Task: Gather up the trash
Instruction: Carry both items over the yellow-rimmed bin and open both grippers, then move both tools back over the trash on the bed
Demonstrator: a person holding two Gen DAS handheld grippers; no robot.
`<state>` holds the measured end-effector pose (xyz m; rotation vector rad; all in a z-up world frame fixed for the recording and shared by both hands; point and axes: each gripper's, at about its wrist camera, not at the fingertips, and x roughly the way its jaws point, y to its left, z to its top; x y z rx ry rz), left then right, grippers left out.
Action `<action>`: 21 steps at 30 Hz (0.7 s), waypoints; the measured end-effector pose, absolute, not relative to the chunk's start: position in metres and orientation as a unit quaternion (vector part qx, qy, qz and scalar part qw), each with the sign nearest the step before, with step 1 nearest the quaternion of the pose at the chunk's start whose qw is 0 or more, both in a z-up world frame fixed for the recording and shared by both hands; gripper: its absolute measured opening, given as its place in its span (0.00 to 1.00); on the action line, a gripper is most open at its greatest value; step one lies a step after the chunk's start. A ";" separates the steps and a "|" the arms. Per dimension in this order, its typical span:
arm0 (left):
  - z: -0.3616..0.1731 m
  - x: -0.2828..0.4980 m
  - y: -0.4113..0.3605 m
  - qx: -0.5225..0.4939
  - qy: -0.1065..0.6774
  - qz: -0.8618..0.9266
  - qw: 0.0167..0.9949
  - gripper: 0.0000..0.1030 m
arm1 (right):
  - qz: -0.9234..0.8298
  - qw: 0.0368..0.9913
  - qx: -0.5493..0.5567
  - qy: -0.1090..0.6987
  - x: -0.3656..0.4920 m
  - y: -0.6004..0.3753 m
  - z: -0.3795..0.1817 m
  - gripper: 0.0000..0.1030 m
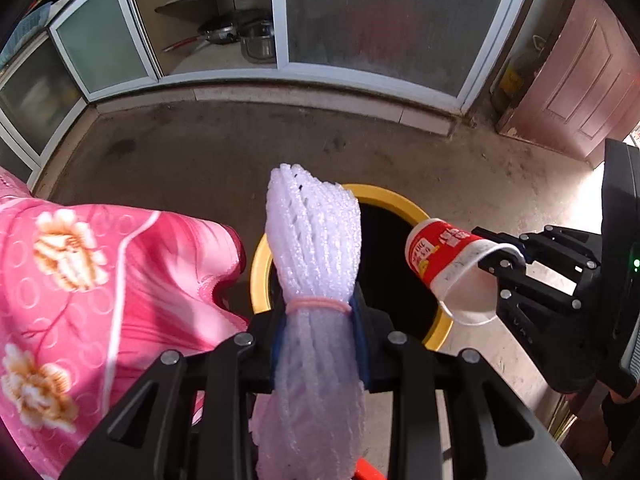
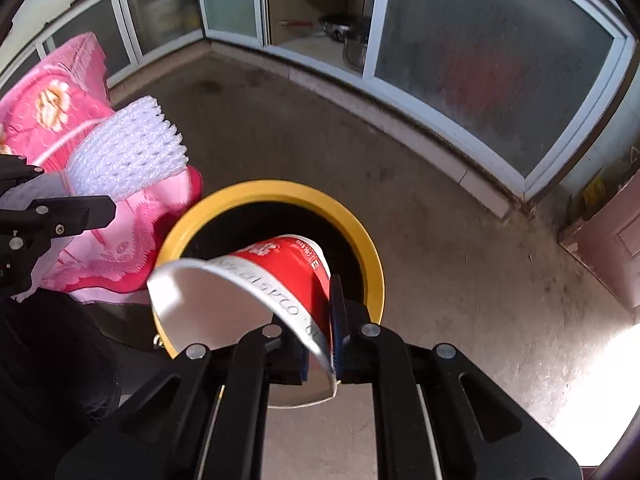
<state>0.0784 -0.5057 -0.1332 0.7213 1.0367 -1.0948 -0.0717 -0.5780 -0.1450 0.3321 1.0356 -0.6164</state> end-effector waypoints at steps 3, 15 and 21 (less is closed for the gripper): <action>-0.137 0.079 -0.508 0.321 0.463 -0.487 0.668 0.25 | -0.288 0.810 0.149 0.489 -0.066 -0.579 -0.145 0.08; -0.114 0.090 -0.491 0.285 0.447 -0.473 0.703 0.89 | -0.330 0.788 0.160 0.494 -0.090 -0.592 -0.137 0.73; -0.072 0.086 -0.469 0.221 0.430 -0.498 0.720 0.89 | -0.362 0.799 0.145 0.457 -0.110 -0.589 -0.099 0.73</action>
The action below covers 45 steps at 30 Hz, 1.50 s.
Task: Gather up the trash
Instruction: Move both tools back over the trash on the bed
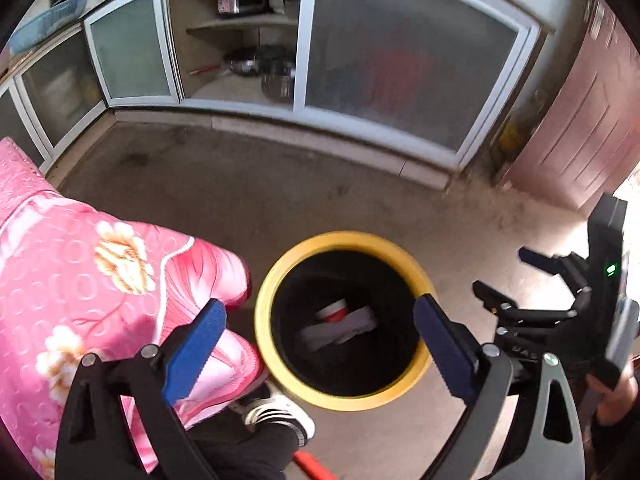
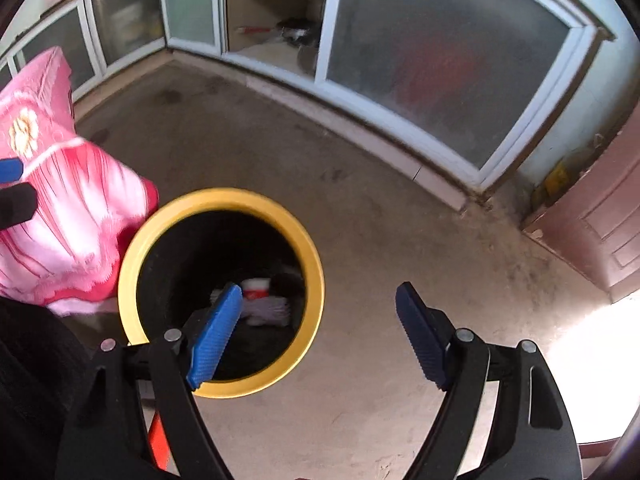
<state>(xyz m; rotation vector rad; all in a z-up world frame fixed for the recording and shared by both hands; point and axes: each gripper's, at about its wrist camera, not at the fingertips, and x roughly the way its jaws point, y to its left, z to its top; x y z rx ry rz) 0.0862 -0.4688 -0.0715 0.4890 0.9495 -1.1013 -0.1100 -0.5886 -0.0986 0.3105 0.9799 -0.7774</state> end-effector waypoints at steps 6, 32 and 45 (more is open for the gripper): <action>0.000 0.089 -0.415 0.147 0.385 -0.515 0.752 0.91 | -0.374 0.843 0.110 0.372 -0.119 -0.572 -0.028 0.74; 0.059 0.131 0.011 0.041 0.296 -0.118 0.947 0.92 | 0.044 0.973 -0.016 0.224 0.084 -0.294 0.081 0.89; 0.030 0.160 0.031 0.032 0.350 -0.127 0.928 0.92 | 0.079 0.961 -0.048 0.261 0.144 -0.246 0.065 0.89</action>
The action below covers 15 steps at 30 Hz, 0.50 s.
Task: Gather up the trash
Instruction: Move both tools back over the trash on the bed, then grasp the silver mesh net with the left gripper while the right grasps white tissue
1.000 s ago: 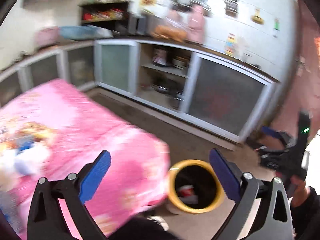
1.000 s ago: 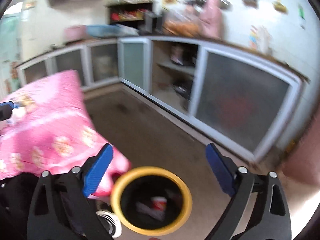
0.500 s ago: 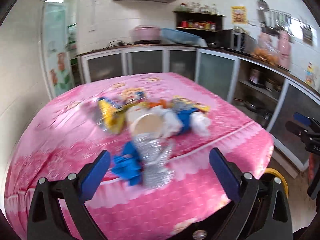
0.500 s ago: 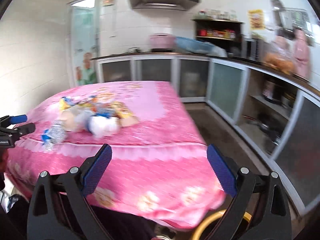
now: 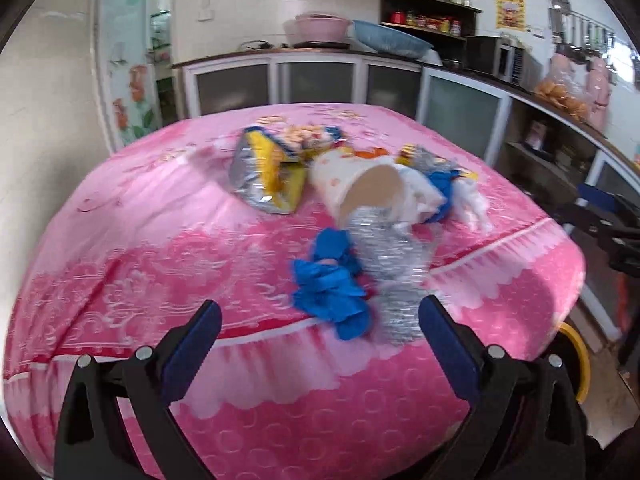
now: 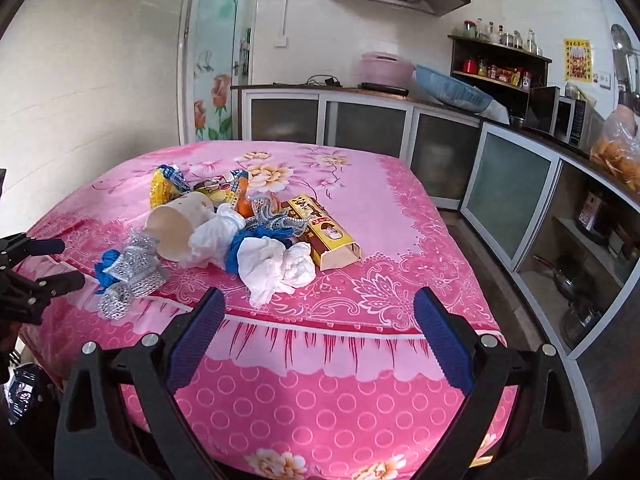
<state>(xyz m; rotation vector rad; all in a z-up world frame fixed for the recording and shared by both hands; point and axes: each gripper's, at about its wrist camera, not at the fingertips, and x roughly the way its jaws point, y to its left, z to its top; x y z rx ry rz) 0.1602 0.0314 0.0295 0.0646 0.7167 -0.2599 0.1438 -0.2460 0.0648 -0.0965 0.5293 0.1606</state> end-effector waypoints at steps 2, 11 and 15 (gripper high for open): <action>0.029 0.161 0.020 0.033 0.349 -0.145 0.925 0.92 | 0.082 0.959 -0.055 0.266 0.149 -0.244 0.062 0.87; 0.026 0.169 -0.001 0.040 0.348 -0.161 0.923 0.92 | 0.101 0.954 -0.076 0.272 0.169 -0.233 0.064 0.83; 0.025 0.175 0.001 0.033 0.360 -0.160 0.919 0.92 | 0.104 0.952 -0.081 0.278 0.177 -0.232 0.060 0.83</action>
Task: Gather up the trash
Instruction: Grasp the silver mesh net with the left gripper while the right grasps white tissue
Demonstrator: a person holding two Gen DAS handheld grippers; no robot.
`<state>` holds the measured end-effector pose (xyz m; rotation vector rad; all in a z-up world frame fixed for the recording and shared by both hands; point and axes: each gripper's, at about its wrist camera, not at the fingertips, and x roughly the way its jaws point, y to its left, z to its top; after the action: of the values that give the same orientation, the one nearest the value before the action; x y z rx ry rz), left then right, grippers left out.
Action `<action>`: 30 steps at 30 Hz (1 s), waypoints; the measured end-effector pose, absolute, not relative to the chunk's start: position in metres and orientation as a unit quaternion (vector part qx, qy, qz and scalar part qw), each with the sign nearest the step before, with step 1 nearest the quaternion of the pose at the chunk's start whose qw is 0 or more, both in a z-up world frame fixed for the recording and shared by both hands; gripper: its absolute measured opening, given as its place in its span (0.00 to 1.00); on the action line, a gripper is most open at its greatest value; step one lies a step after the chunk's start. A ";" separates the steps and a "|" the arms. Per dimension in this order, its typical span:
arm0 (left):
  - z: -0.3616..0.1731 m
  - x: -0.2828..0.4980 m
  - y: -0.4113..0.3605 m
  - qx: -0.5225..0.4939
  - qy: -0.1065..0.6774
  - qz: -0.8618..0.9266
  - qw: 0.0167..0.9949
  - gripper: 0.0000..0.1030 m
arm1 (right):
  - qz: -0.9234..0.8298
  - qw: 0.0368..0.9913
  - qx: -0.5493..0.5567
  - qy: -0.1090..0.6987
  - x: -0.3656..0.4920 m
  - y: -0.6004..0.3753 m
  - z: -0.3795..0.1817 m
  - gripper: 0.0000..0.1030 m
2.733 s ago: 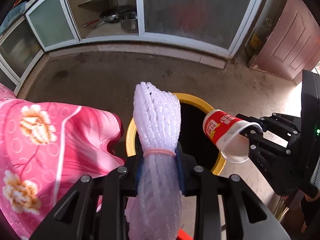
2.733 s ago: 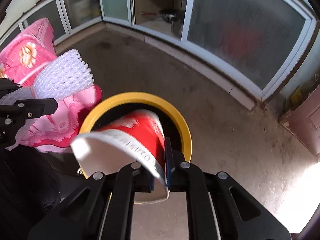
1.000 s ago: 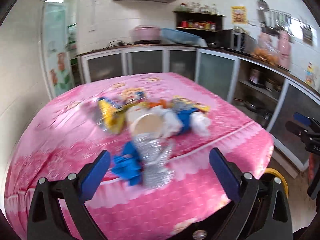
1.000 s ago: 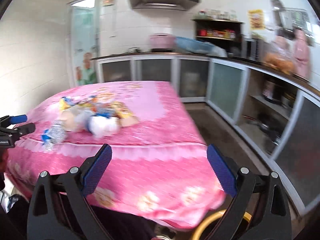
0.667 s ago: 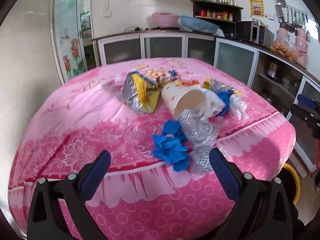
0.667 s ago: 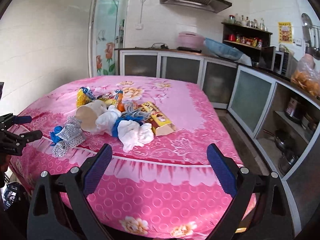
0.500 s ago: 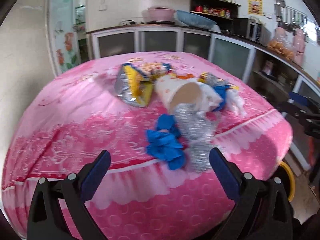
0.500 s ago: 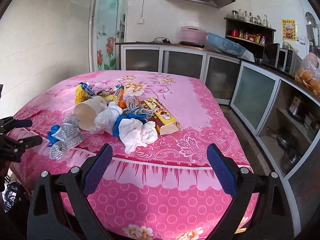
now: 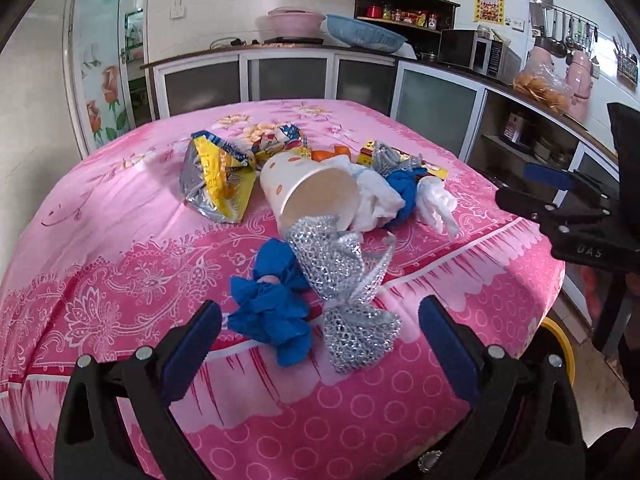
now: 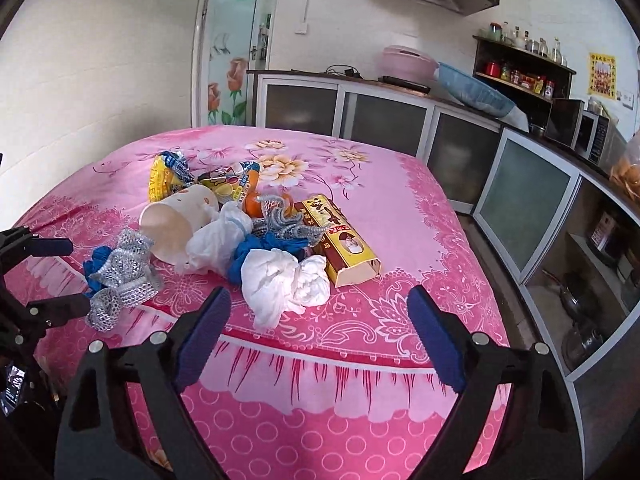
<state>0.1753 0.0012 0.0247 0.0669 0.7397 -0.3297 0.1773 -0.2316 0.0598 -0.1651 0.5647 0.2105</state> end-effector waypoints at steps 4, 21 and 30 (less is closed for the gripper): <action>0.022 0.176 -0.011 0.032 0.367 -0.177 0.913 0.92 | 0.113 0.947 -0.075 0.289 0.189 -0.232 0.057 0.82; 0.007 0.203 -0.033 0.008 0.402 -0.155 0.902 0.92 | 0.202 0.909 -0.090 0.354 0.241 -0.213 0.036 0.79; 0.001 0.213 -0.052 0.019 0.409 -0.175 0.895 0.90 | 0.197 0.898 -0.082 0.385 0.260 -0.215 0.019 0.63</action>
<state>0.2128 -0.0517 0.0015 0.0400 0.8488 -0.3622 0.2595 -0.2147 0.0192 -0.1700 0.7984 0.4087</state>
